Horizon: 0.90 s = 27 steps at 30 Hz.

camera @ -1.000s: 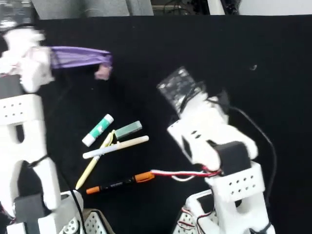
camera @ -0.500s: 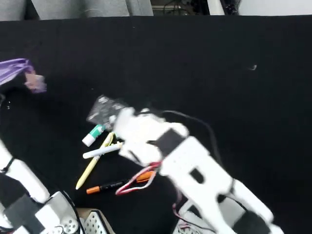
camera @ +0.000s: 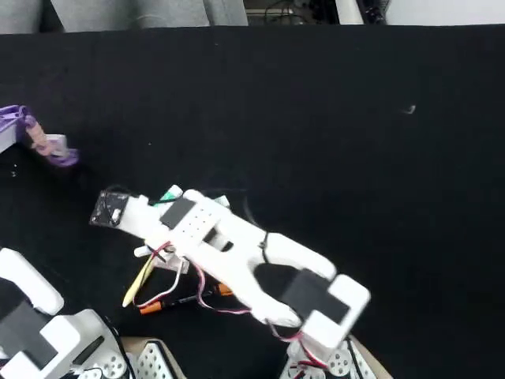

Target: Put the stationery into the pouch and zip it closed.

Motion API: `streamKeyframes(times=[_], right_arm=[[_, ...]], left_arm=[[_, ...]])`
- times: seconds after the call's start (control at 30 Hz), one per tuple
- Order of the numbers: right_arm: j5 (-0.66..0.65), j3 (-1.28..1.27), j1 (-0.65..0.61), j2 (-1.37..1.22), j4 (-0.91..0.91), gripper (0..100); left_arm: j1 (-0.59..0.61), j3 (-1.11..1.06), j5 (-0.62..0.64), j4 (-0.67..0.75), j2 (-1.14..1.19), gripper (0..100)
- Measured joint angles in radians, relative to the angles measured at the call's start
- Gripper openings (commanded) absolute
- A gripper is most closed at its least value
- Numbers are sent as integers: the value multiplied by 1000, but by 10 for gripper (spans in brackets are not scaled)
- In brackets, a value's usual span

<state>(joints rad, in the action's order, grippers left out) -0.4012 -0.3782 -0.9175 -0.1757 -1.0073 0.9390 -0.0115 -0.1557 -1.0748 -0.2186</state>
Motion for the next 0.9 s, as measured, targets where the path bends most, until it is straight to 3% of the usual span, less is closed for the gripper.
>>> streamKeyframes(times=[0.1,0.37,0.7,0.9], right_arm=[[-9,44,-2,-87,3,388],[-11,91,5,-129,6,8],[-9,94,57,-118,-12,11],[-12,94,140,75,-114,11]], left_arm=[[2,0,0,0,0,28],[2,0,0,0,0,28],[-18,2,0,0,0,28],[-127,32,8,-75,0,28]])
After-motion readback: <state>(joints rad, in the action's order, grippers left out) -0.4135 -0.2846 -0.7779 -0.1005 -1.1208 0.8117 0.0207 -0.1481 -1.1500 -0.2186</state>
